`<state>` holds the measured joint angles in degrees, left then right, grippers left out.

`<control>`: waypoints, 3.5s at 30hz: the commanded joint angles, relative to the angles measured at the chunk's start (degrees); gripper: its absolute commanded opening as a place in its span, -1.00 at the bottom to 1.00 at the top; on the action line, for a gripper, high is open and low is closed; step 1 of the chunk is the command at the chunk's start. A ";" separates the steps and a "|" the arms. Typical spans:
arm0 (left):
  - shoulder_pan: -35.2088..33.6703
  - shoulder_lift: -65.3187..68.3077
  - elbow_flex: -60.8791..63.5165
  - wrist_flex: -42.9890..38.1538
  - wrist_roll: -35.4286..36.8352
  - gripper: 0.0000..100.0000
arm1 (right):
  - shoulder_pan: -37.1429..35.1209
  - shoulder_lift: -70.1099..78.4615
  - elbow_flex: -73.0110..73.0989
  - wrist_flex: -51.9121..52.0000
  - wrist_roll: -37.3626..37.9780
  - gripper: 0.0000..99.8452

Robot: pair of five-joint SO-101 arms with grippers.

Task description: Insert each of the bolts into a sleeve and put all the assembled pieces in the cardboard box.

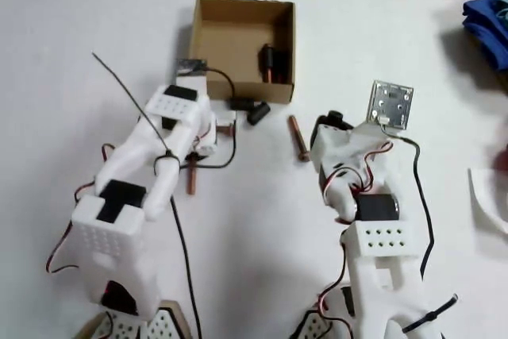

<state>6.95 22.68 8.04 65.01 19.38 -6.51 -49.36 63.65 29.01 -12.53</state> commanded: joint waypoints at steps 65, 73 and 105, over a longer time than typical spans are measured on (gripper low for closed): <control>17.76 -77.54 39.34 -49.41 0.18 -0.95 | -16.04 -3.03 32.70 -62.46 24.70 -0.96; 17.85 -64.70 35.91 -55.91 0.09 -0.95 | -15.87 -2.77 32.62 -62.20 24.62 -0.96; 20.92 -61.45 35.47 -56.62 0.18 -0.95 | -15.60 -2.77 32.62 -62.37 14.15 -0.96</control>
<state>27.60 -38.68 44.88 10.33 19.47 -22.07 -52.26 96.35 -31.82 1.98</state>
